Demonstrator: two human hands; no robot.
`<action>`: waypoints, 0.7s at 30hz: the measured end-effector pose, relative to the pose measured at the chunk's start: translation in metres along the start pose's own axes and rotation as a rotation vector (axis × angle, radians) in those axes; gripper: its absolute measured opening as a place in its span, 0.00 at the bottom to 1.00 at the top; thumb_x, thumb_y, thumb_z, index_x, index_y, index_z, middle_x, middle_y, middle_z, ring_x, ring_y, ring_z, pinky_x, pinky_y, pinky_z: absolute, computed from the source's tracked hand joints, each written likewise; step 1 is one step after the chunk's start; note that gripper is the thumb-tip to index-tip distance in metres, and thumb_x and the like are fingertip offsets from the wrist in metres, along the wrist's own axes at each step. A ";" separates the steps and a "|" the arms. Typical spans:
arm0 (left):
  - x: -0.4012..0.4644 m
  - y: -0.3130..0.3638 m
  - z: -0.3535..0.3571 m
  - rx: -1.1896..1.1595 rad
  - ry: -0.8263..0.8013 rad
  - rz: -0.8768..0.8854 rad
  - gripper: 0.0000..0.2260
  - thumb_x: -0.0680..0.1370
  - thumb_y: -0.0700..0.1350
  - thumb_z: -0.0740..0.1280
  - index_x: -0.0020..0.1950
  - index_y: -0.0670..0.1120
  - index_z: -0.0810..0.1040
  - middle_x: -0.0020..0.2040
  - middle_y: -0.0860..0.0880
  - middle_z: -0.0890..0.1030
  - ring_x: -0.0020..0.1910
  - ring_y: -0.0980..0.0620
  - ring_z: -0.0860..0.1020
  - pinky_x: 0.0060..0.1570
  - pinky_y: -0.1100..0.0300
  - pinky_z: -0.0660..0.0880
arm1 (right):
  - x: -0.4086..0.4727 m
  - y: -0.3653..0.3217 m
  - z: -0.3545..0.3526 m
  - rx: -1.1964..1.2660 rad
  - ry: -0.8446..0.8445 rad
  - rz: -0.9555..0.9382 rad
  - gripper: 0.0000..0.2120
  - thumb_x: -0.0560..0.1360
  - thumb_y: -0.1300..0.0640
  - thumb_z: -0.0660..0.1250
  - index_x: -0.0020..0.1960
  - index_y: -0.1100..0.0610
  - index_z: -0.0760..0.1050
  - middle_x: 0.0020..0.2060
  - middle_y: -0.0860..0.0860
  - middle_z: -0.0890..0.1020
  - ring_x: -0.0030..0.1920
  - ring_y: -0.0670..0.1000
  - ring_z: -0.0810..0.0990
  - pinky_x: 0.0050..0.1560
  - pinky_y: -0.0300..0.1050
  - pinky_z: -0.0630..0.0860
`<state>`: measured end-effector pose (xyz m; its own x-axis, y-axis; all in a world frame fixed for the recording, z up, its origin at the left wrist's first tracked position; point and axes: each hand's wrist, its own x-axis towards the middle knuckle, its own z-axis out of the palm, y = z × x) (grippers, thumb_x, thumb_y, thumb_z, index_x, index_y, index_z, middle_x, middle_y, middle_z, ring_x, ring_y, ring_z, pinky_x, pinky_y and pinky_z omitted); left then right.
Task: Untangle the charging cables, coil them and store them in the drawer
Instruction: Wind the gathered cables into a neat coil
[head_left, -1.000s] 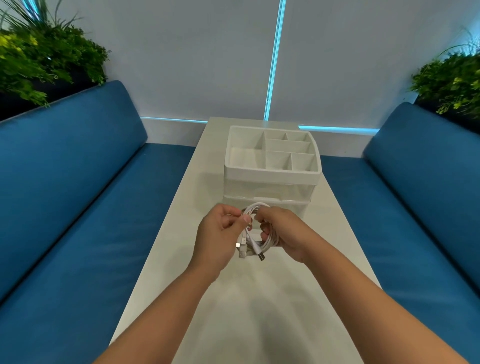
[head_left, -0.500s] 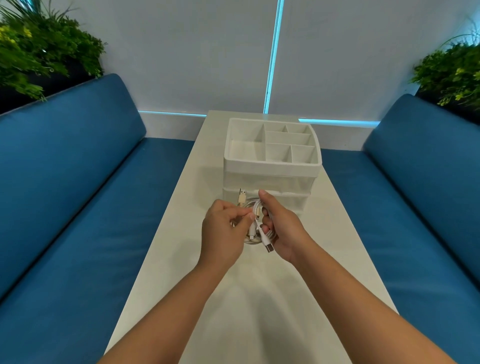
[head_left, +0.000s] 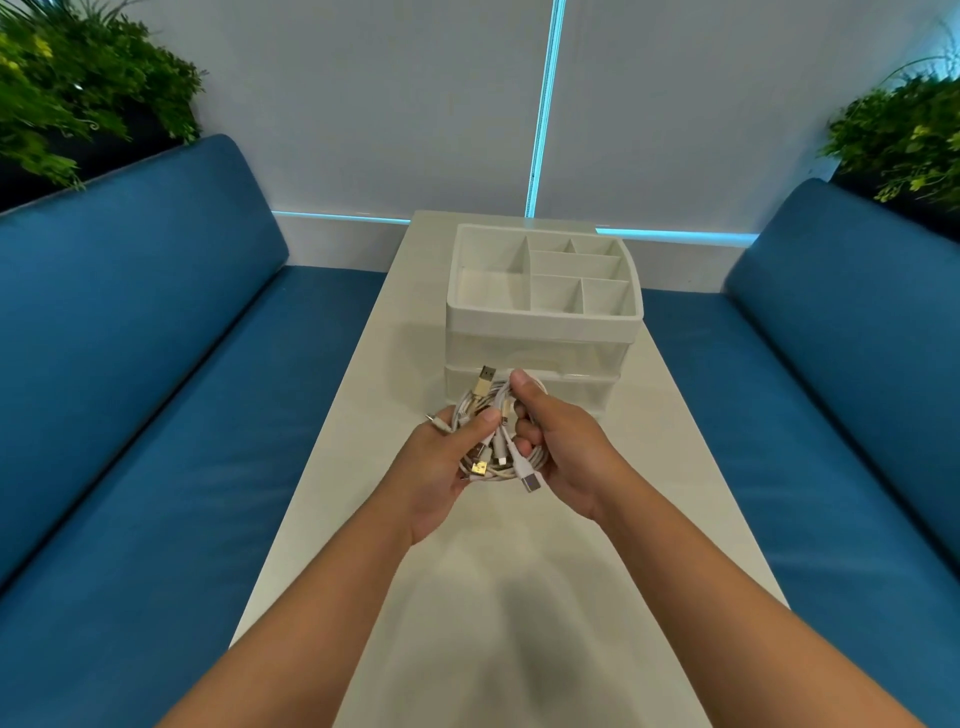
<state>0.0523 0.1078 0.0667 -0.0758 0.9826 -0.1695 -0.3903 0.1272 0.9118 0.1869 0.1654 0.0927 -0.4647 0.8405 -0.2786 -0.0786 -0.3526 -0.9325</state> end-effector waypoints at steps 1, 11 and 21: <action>0.001 0.000 -0.001 -0.002 0.022 0.016 0.19 0.77 0.47 0.69 0.66 0.41 0.77 0.53 0.39 0.82 0.52 0.44 0.81 0.53 0.53 0.78 | 0.000 0.000 -0.002 -0.027 -0.038 -0.010 0.12 0.77 0.49 0.68 0.48 0.58 0.74 0.27 0.50 0.70 0.28 0.46 0.69 0.39 0.41 0.71; -0.005 0.005 0.002 0.070 0.015 -0.010 0.11 0.84 0.43 0.59 0.61 0.49 0.79 0.57 0.47 0.85 0.56 0.50 0.83 0.54 0.58 0.77 | 0.001 -0.003 -0.007 -0.190 -0.166 -0.026 0.14 0.74 0.69 0.69 0.59 0.64 0.76 0.48 0.60 0.81 0.48 0.56 0.81 0.49 0.46 0.79; 0.001 -0.007 0.001 0.021 0.114 -0.015 0.15 0.84 0.48 0.59 0.65 0.44 0.78 0.56 0.44 0.85 0.55 0.46 0.83 0.61 0.48 0.77 | 0.010 0.006 0.002 -0.619 0.171 -0.260 0.09 0.70 0.57 0.73 0.49 0.56 0.79 0.42 0.54 0.84 0.43 0.57 0.83 0.48 0.58 0.80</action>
<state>0.0561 0.1076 0.0606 -0.1741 0.9590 -0.2238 -0.3727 0.1462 0.9164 0.1799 0.1704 0.0845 -0.3491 0.9370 -0.0129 0.3725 0.1261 -0.9194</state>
